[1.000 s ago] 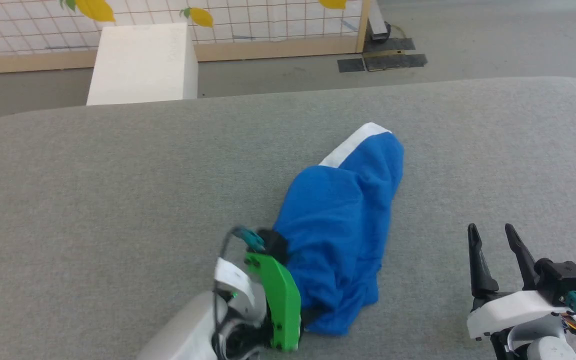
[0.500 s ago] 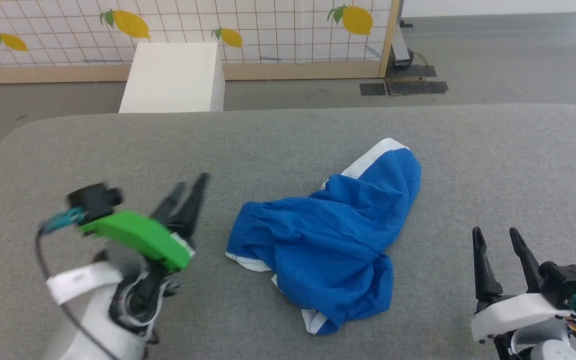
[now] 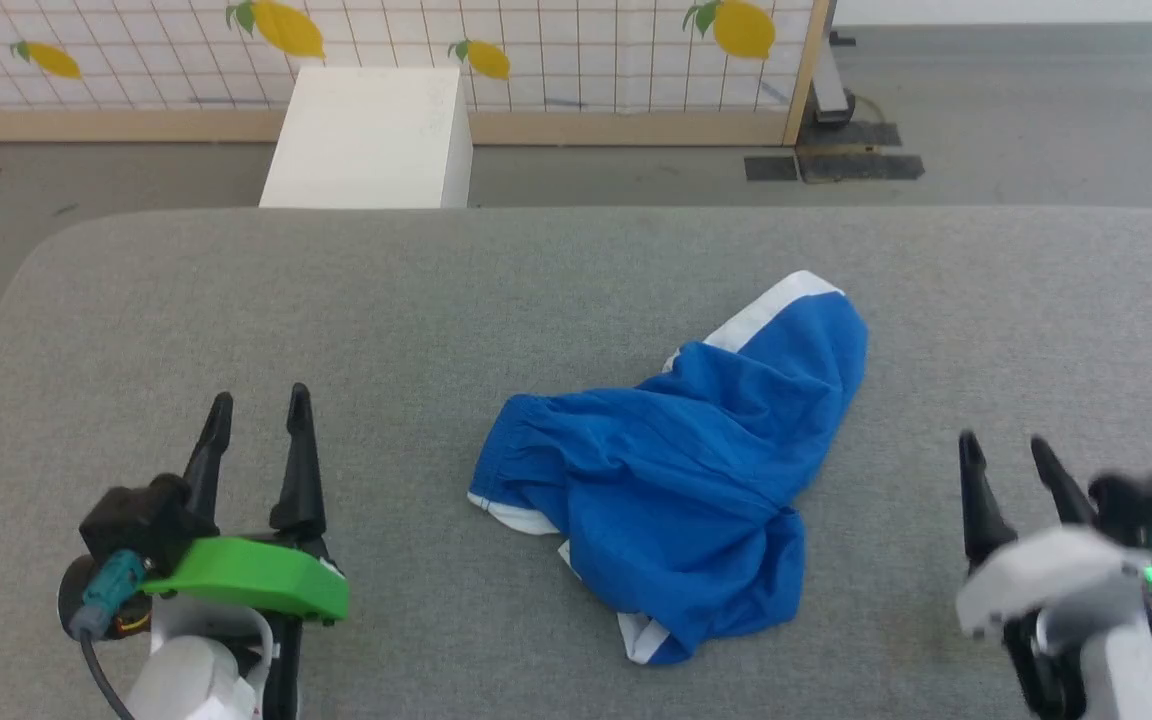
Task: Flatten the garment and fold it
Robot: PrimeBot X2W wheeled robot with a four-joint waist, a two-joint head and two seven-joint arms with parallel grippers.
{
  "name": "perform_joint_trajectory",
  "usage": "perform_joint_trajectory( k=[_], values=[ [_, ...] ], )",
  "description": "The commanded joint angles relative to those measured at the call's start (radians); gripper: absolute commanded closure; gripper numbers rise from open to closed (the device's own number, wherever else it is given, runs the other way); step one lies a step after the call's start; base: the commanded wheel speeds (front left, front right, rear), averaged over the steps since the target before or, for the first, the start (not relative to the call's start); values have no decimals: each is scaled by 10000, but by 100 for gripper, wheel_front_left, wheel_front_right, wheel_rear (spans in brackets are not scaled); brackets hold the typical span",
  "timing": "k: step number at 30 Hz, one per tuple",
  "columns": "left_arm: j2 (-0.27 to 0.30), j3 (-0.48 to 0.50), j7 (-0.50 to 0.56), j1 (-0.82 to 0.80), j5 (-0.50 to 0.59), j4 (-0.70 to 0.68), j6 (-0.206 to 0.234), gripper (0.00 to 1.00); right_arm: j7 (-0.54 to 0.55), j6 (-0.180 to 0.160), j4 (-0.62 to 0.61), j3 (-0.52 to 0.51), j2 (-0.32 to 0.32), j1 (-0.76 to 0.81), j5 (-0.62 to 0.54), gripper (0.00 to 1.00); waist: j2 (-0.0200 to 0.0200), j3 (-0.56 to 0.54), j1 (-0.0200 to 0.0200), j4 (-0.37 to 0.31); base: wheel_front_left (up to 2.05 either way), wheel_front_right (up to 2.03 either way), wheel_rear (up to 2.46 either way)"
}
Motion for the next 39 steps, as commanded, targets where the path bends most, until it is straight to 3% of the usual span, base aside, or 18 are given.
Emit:
perform_joint_trajectory(
  k=[1,11,17,21,22,23,28,32,39],
  values=[
    [-204,178,-41,290,328,-221,-68,0,580,-13,144,-51,-3,-689,-60,0,-1,344,0,126,0,0,0],
    [-1244,850,-44,85,1528,-438,-1126,0,5327,-13,1830,-239,-3,-4241,-2111,0,-1,1694,0,881,0,0,0],
    [-1635,1133,-44,-262,2000,-316,-1544,0,7033,-13,2788,-220,-3,-5033,-3170,0,-1,2291,0,1345,0,0,0],
    [-1803,1369,-45,-374,2213,-251,-1705,0,7367,-13,3300,-93,-3,-5100,-3046,0,-1,2407,0,1418,0,0,0],
    [-1831,1428,-45,-374,2255,-239,-1729,0,7419,-13,3397,-72,-3,-5097,-2989,36,-1,2388,0,1393,0,0,0],
    [-1863,1497,-45,-353,2299,-213,-1759,0,7385,-13,3432,-46,-3,-5099,-2936,100,-1,2348,0,1347,0,0,0],
    [-1970,1681,-45,-258,2446,-113,-1873,0,6548,-13,2920,-307,-3,-4919,-2435,100,-1,1940,0,1024,0,0,0],
    [-2036,1746,-45,-126,2511,-38,-1939,0,5639,-13,1458,-958,-3,-4129,-1812,100,-1,1487,0,658,0,0,0],
    [-2081,1740,-45,118,2544,216,-2001,0,6076,-13,-1185,-2000,-3,-1159,-734,100,-1,935,0,33,0,0,0]
  ],
)
